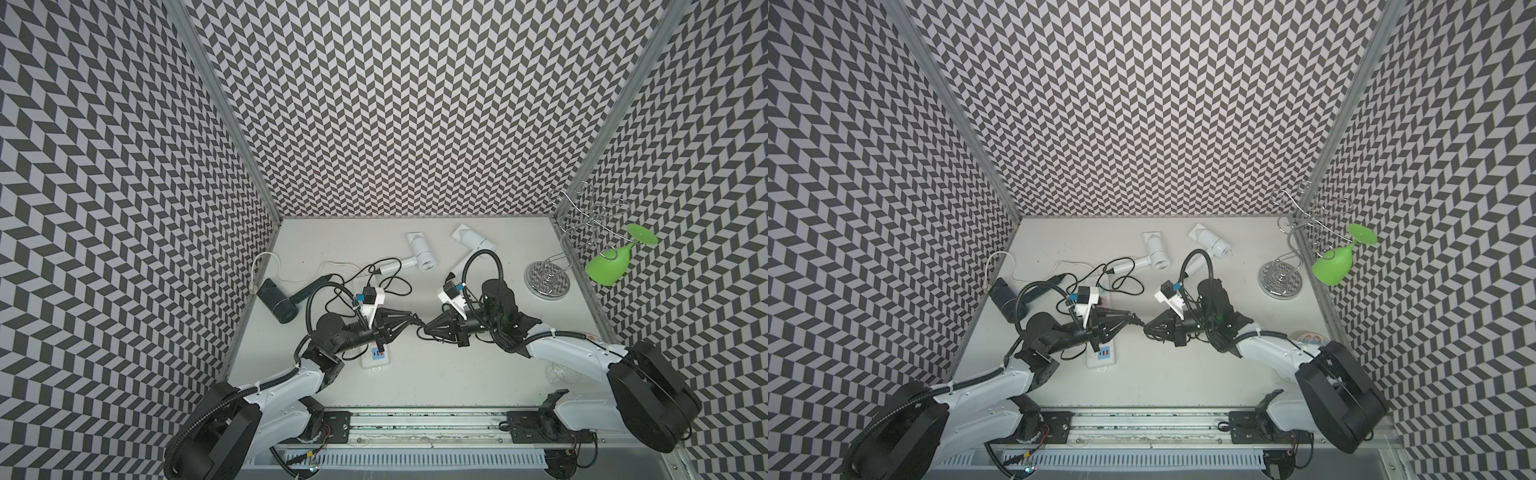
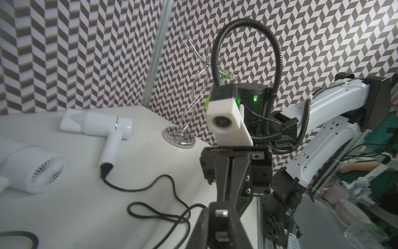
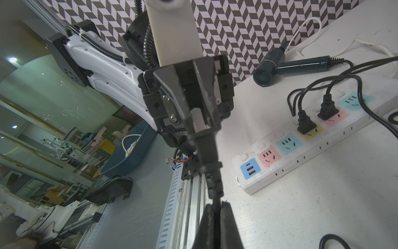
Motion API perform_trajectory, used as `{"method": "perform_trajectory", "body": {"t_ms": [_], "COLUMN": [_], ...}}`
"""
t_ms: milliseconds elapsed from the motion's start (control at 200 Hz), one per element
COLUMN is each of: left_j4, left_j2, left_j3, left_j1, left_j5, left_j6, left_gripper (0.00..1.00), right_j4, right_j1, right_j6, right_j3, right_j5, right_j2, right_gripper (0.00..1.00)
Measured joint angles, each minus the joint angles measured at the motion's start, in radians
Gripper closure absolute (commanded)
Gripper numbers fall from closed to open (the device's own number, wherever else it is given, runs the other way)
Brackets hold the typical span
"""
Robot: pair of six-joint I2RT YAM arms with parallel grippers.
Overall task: Charge the blow dryers
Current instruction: Pick up the plug from the center of the board.
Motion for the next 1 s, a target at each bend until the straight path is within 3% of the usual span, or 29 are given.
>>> {"method": "perform_trajectory", "body": {"t_ms": [85,371,771,851,1001], "left_j4": [-0.001,-0.007,-0.008,-0.018,-0.052], "left_j2": [0.002,0.006,-0.010,-0.022,-0.047], "left_j3": [0.001,0.002,0.002,0.002,0.002], "left_j1": [-0.001,-0.002,-0.005,-0.006,-0.006], "left_j5": [0.002,0.004,-0.008,-0.024,-0.072], "left_j6": [0.001,0.000,-0.008,-0.006,-0.003], "left_gripper": [0.99,1.00,1.00,1.00,1.00], "right_j4": [0.000,0.000,-0.005,-0.014,-0.030], "right_j1": [-0.001,-0.001,-0.002,-0.010,-0.038], "right_j6": [0.000,0.000,0.006,0.012,0.027], "right_j3": [0.000,0.000,-0.006,-0.015,-0.036], "right_j5": [-0.002,-0.002,0.085,0.129,0.233], "right_j2": [0.007,0.017,-0.002,-0.032,-0.125], "right_gripper": [1.00,0.96,0.45,0.30,0.23]}}
